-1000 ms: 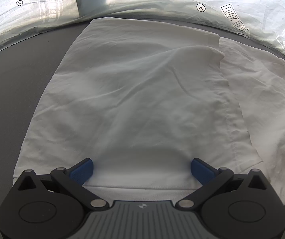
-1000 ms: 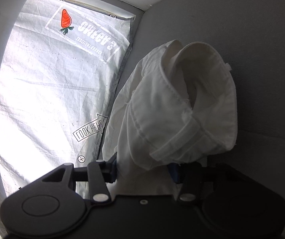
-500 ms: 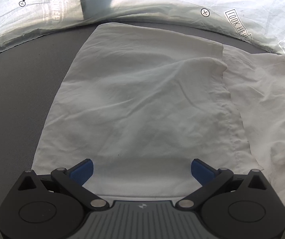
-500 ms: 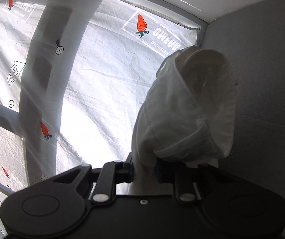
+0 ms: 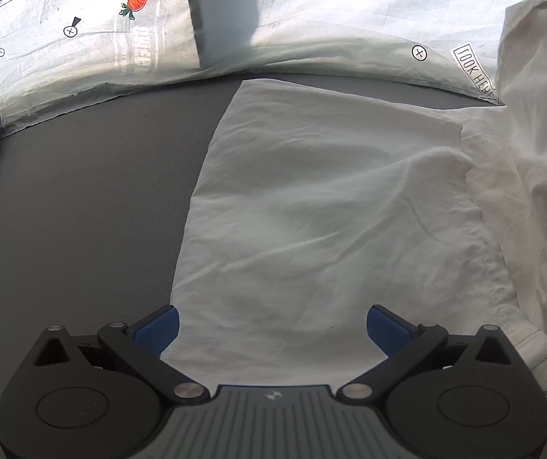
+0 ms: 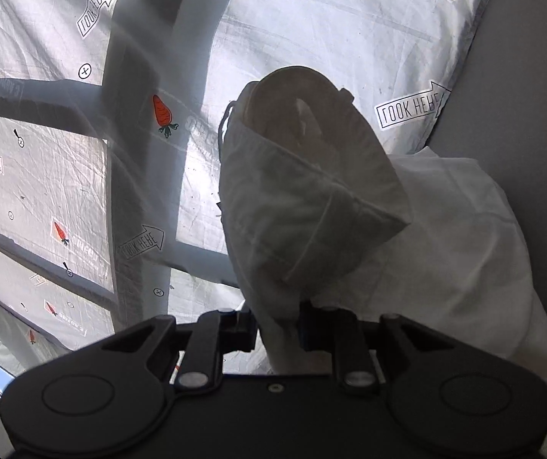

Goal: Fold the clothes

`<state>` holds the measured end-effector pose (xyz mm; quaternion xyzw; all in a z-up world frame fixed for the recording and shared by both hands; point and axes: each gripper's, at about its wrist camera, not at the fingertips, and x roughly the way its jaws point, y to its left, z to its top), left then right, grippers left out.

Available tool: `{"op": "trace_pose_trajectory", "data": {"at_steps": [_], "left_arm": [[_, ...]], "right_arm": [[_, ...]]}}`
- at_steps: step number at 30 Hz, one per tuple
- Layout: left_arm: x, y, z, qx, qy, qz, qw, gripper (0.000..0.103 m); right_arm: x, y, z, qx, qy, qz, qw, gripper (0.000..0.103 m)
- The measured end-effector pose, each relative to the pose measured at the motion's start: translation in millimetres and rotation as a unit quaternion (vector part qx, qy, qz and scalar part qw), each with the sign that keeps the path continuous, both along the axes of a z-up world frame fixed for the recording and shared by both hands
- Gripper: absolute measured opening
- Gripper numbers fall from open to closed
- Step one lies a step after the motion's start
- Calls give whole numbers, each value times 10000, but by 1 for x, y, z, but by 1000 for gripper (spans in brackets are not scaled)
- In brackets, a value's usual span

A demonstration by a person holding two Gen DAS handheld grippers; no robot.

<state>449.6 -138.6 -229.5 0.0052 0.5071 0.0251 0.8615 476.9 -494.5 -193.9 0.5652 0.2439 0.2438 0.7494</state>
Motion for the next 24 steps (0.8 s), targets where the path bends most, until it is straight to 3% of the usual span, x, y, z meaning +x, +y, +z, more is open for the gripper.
{"op": "trace_pose_trajectory", "data": {"at_steps": [4, 7, 10, 13, 14, 16, 17, 18, 22, 23, 24], "left_arm": [[1, 9, -3, 42, 23, -98, 9999, 103], [2, 17, -8, 34, 111, -104, 9999, 103], [1, 26, -16, 67, 232, -51, 9997, 103], [-2, 35, -20, 0, 311, 34, 9995, 103], [-3, 37, -20, -33, 316, 58, 9995, 103], [-6, 39, -20, -66, 330, 102, 9994, 103], [-7, 40, -21, -84, 336, 122, 9993, 103], [-7, 40, -21, -108, 340, 128, 9993, 103], [-10, 38, -20, -126, 344, 100, 9993, 103], [-11, 36, -20, -115, 337, 81, 9993, 103], [-12, 35, -19, -105, 329, 62, 9994, 103]], "right_arm": [[0, 56, -25, 485, 343, 559, 9967, 21], [1, 95, -49, 390, 996, 945, 9898, 23], [4, 117, -79, 343, 1651, 1088, 9797, 31], [3, 124, -89, 378, 1832, 1099, 9762, 31], [2, 123, -86, 402, 1818, 1060, 9768, 34], [2, 121, -82, 609, 1789, 998, 9769, 55], [2, 119, -80, 797, 1724, 958, 9771, 71], [1, 117, -76, 914, 1643, 930, 9778, 75], [1, 113, -60, 644, 1410, 965, 9832, 74], [0, 112, -59, 669, 1394, 954, 9834, 70], [-1, 112, -59, 748, 1349, 921, 9837, 56]]}}
